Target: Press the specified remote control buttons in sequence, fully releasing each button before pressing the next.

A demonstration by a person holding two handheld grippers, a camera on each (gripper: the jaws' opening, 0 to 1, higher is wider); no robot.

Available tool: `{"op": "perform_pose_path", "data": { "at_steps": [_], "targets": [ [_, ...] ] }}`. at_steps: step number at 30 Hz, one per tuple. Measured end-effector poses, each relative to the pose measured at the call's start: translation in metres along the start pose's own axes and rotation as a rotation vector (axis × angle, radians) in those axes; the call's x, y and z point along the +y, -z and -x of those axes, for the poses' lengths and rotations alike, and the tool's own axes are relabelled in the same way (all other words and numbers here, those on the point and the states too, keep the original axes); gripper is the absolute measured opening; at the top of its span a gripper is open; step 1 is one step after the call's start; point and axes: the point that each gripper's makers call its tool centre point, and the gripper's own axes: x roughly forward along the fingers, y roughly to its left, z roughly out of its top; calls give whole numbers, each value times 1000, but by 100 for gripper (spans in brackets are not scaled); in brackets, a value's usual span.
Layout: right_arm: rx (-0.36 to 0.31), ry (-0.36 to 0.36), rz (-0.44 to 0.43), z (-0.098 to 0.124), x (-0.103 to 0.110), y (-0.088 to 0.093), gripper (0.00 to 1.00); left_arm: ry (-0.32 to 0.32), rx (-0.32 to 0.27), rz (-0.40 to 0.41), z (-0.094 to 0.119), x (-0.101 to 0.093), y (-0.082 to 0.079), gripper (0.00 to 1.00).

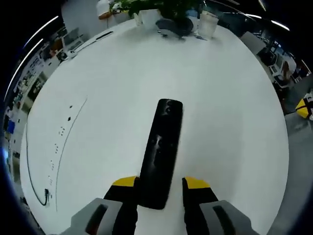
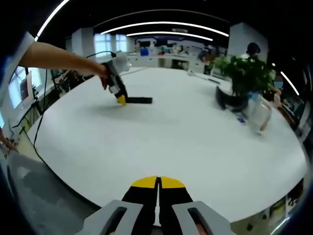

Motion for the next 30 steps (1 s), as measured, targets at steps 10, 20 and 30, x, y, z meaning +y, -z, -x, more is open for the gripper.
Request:
{"op": "perform_pose_path", "data": {
  "at_steps": [10, 20, 30],
  "targets": [
    [-11, -3, -9, 2, 1, -1, 0, -31, 31, 14, -2, -6, 0, 23],
    [-14, 2, -13, 3, 0, -2, 0, -31, 65, -2, -2, -27, 5, 22],
    [-18, 6, -16, 4, 0, -1, 0, -27, 67, 3, -1, -50, 11, 23]
  ]
}}
